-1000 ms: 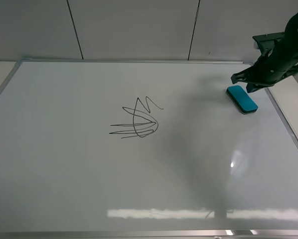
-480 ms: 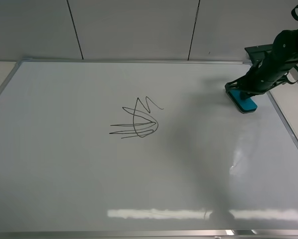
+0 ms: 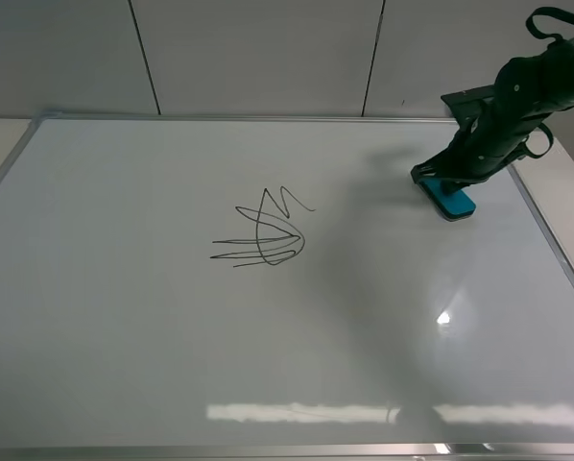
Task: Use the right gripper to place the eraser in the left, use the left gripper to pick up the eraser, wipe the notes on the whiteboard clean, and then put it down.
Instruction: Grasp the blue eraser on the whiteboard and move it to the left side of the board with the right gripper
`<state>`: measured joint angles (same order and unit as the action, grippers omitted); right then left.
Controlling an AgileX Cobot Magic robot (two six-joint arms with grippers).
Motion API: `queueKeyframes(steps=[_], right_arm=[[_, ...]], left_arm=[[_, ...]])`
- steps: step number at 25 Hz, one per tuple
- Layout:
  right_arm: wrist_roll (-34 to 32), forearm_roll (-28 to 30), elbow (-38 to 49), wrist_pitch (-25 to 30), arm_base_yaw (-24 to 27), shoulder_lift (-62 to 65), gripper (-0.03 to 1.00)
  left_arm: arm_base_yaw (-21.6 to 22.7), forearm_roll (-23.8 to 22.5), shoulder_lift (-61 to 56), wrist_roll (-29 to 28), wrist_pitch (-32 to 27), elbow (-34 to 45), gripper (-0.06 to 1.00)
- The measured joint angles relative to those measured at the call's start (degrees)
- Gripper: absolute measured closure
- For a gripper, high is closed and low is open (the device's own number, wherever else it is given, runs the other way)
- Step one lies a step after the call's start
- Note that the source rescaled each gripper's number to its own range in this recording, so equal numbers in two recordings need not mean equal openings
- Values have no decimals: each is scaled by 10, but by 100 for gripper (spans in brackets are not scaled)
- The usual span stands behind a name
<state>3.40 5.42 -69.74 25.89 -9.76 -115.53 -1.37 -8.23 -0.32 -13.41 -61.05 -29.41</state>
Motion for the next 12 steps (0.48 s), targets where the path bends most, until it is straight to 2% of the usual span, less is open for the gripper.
queueKeyframes(steps=[6,12], right_arm=[[-2,-1,0,27,-115,0,97],[-18,-1,0,40,-263,-2,97]], left_arm=[[0,-1,0,0,0,0,3],[0,-1,0,0,0,0,3]])
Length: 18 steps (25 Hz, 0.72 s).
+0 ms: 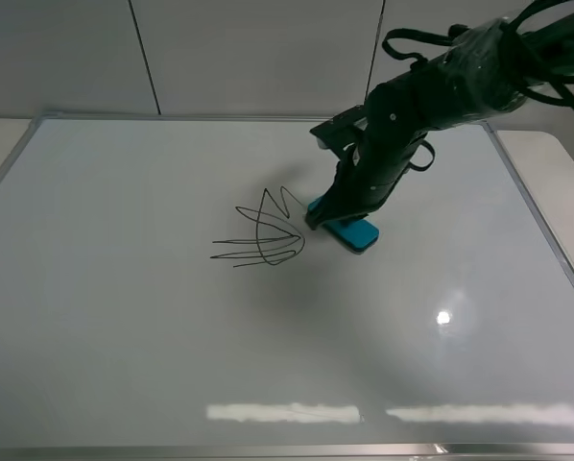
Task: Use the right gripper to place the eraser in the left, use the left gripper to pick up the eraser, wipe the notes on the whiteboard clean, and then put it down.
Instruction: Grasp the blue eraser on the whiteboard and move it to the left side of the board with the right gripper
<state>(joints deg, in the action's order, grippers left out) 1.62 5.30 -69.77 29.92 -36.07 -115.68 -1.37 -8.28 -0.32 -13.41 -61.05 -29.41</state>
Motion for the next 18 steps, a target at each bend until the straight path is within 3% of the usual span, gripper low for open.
queueKeyframes(steps=[6,10,13,18], right_arm=[[-23,1,-2,2,-175,-13,97],[-48,-2,-2,-41,-263,-21,97],[-86,-11,-1,-87,-296,-27,97],[-138,-41,1,-140,-303,-32,97]], left_arm=[[0,0,0,0,0,0,3],[0,0,0,0,0,0,3],[0,0,0,0,0,0,3],[0,0,0,0,0,0,3]])
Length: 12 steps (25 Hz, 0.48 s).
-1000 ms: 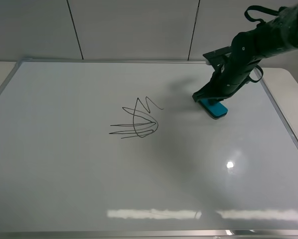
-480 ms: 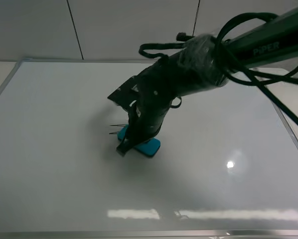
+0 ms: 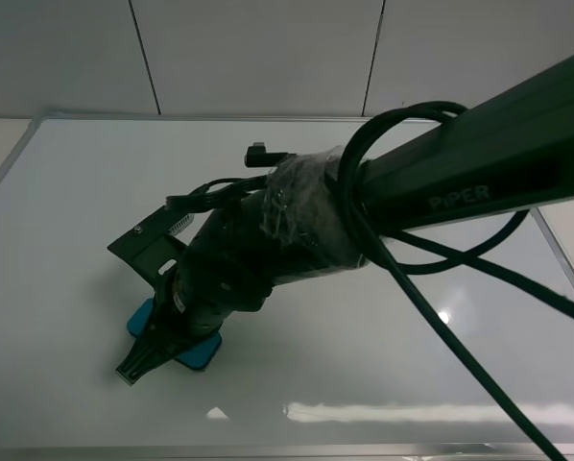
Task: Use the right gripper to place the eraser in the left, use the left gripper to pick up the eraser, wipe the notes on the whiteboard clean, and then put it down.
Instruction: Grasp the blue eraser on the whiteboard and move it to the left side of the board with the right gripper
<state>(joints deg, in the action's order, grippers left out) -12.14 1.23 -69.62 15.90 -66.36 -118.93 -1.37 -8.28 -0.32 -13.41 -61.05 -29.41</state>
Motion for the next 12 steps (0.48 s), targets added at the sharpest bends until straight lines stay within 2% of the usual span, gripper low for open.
queueKeyframes(steps=[5,12], right_arm=[[-57,-12,-10,-48,0,-16,97],[-93,-12,-156,5,0,-96,97]], left_arm=[[0,0,0,0,0,0,3],[0,0,0,0,0,0,3]])
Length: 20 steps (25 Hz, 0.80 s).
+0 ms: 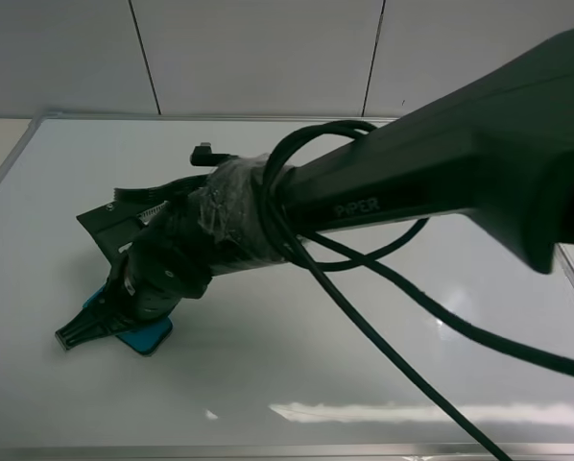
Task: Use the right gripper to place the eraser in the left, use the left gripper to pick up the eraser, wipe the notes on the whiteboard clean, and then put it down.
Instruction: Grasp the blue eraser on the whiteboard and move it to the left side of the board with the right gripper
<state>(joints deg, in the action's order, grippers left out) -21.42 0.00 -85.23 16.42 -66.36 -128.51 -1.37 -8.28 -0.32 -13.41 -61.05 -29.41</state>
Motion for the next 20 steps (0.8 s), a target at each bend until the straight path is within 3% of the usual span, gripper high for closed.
queueKeyframes(steps=[5,20], right_arm=[[-16,0,-71,30,0,-33,97],[-37,30,-80,61,4,5,97]], left_arm=[[0,0,0,0,0,0,3],[0,0,0,0,0,0,3]])
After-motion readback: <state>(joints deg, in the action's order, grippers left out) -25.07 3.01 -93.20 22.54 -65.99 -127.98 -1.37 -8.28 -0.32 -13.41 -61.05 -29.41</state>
